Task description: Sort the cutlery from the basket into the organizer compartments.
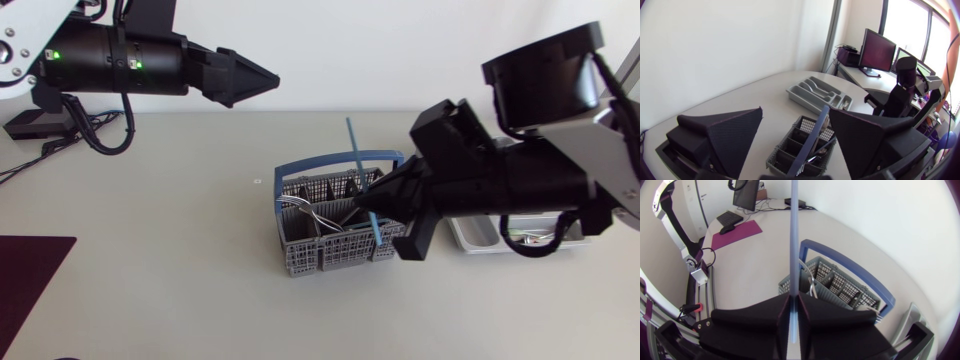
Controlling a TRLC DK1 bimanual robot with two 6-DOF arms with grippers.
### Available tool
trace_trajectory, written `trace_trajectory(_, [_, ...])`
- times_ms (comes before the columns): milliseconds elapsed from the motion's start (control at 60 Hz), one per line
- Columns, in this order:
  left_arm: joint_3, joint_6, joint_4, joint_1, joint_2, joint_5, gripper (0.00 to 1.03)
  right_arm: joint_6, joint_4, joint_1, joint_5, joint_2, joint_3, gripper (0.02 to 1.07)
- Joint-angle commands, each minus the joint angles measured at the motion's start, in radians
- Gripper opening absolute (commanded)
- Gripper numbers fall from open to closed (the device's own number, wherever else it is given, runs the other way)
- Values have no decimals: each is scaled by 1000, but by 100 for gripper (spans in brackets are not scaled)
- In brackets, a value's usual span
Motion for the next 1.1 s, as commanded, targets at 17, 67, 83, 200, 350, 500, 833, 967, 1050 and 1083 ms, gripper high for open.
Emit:
trace_trajectory(17, [7,13,0,14,-22,-57,98,-7,-44,-83,5,-51,-40,7])
trace_trajectory(67, [-17,50,-3,12,-28,-88,98,-20,-59,-136,4,-68,-51,7])
trace_trajectory(83, [-25,58,-3,7,-30,-102,98,-23,-62,-153,4,-71,-54,7])
trace_trajectory(200, [-74,114,-6,-3,-35,-184,98,-63,-91,-288,-7,-86,-68,7])
trace_trajectory(350, [-139,188,-7,-36,-41,-276,98,-111,-101,-480,-21,-50,-65,7])
trace_trajectory(500, [-203,252,-6,-89,-53,-368,98,-145,-81,-649,-33,58,-43,7])
trace_trajectory(833, [-307,298,3,-115,-67,-421,98,-157,5,-771,41,412,54,7])
trace_trajectory(967, [-352,304,19,-120,-64,-430,98,-143,42,-771,59,524,106,7])
trace_trajectory(1050, [-379,312,29,-128,-64,-444,98,-123,67,-765,81,601,147,7])
trace_trajectory(1083, [-390,312,34,-128,-64,-444,98,-115,68,-759,91,635,167,7])
